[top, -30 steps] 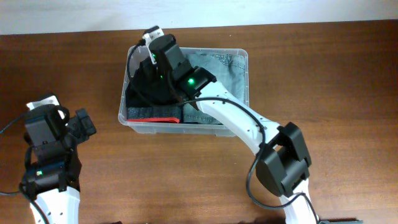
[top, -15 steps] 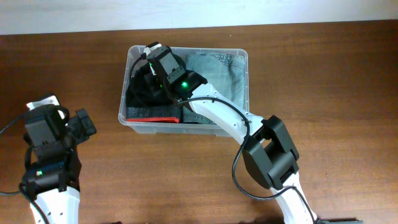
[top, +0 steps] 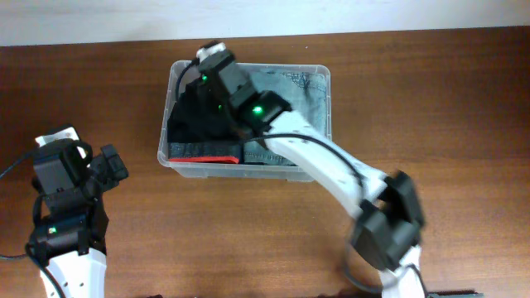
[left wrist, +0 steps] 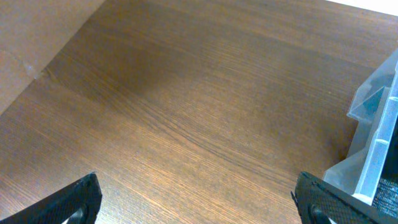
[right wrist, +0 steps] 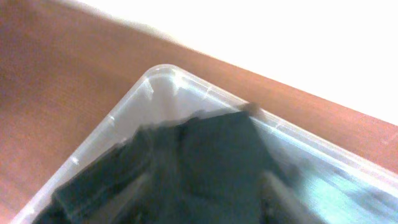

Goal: Pack container

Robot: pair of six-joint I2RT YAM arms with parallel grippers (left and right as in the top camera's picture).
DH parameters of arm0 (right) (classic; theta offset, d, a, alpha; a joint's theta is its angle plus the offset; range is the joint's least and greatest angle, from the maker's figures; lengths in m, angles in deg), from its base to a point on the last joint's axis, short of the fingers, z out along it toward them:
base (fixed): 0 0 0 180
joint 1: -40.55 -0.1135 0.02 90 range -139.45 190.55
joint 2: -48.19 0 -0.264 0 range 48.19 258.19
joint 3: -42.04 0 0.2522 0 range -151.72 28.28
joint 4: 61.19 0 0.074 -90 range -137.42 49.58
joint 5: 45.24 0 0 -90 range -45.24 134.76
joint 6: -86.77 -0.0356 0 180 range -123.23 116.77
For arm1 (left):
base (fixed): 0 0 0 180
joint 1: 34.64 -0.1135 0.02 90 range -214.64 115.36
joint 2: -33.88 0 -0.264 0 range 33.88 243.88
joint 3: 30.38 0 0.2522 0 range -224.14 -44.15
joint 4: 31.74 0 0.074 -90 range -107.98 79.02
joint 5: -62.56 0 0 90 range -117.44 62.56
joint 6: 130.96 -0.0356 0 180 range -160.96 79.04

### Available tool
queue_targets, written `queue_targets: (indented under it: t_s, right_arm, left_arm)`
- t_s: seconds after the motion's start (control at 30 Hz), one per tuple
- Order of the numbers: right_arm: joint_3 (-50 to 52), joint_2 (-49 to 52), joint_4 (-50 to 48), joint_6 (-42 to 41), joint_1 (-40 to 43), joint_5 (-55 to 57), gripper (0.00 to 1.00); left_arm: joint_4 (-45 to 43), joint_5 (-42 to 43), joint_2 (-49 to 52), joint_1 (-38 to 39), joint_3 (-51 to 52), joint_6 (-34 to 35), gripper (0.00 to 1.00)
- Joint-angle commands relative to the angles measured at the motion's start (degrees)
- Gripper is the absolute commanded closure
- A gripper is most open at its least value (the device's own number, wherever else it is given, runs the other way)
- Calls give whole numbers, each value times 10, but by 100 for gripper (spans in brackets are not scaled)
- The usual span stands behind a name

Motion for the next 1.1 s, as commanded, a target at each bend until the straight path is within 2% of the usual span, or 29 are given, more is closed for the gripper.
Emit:
queue_targets:
  t_s: [0.0, 0.07, 0.1, 0.13, 0.23, 0.47, 0.6, 0.73, 0.87, 0.97, 1.07]
  right_arm:
    - [-2, -110, 18, 3, 6, 91, 36]
    - [-2, -147, 49, 3, 13, 115, 23]
    - [-2, -163, 66, 3, 18, 122, 10]
    - [-2, -179, 86, 2, 24, 124, 2]
    - [-2, -220, 156, -9, 47, 124, 1]
    - [-2, -294, 328, -104, 150, 195, 1]
    - [-2, -327, 444, -158, 217, 192, 1]
    - [-2, -344, 543, -168, 261, 192, 1]
    - [-2, -358, 624, -170, 280, 192, 1]
    - [-2, -369, 664, -206, 279, 184, 1]
    - [-2, -379, 693, -219, 279, 130, 1]
  left_arm:
    - [-1, 4, 1, -3, 1, 7, 0]
    - [-1, 4, 1, -3, 1, 7, 1]
    - [-1, 4, 1, -3, 1, 7, 1]
    - [-1, 4, 1, -3, 1, 7, 1]
    - [-1, 4, 1, -3, 1, 7, 1]
    - [-1, 4, 1, -3, 1, 7, 1]
    - [-1, 4, 1, -3, 1, 7, 1]
    - [-1, 4, 1, -3, 1, 7, 1]
    - [-1, 4, 1, -3, 1, 7, 1]
    - [-1, 4, 1, -3, 1, 7, 1]
    - [-1, 4, 1, -3, 1, 7, 1]
